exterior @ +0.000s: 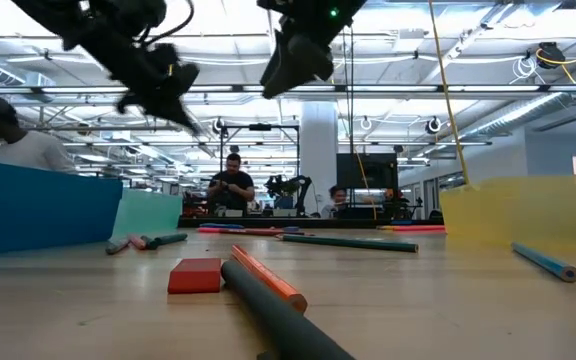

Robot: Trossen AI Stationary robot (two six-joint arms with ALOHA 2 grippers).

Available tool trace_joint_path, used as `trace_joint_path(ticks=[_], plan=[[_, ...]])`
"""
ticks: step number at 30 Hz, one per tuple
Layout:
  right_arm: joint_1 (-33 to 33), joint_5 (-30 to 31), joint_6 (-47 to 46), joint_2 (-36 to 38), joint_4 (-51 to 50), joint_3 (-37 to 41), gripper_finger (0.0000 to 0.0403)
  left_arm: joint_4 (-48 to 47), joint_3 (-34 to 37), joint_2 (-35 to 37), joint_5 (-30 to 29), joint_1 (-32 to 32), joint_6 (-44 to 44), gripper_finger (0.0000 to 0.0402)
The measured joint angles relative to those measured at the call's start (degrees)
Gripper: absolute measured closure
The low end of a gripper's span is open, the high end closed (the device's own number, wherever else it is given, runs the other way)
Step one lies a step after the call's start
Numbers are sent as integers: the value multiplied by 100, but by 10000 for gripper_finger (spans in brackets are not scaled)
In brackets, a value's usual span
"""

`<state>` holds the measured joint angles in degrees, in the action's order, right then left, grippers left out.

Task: Sort crayons/erasers/pens/pencils in bins
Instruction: Put the blue eraser into the light blue bin

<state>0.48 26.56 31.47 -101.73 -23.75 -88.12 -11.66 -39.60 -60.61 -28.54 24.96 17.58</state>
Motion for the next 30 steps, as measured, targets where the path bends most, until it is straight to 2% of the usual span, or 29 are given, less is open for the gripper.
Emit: trace_joint_path(ticks=[2, 4, 7, 13, 18, 24, 30], plan=[[3, -143, -205, -8, -146, 18, 137, -731, 102, 186, -593, 166, 280, 386], [-46, -442, -381, 2, -60, 153, 131, -960, 391, 294, -795, 333, 647, 386], [-218, -721, -621, -11, 16, 344, 128, -555, 1026, 314, -802, 578, 1029, 386], [-614, -1307, -1312, -5, 31, 602, 128, 976, 2011, -227, -798, 1134, 1476, 386], [-815, -1358, -1646, -7, 49, 804, 128, 1384, 2101, -1009, -789, 1521, 1623, 381], [-1015, -1763, -2032, -9, 183, 1015, 128, 1960, 2095, -1855, -417, 1911, 1614, 335], [-1327, -1895, -1979, -35, 269, 1027, 128, 1678, 2022, -1785, -278, 1943, 1594, 283]])
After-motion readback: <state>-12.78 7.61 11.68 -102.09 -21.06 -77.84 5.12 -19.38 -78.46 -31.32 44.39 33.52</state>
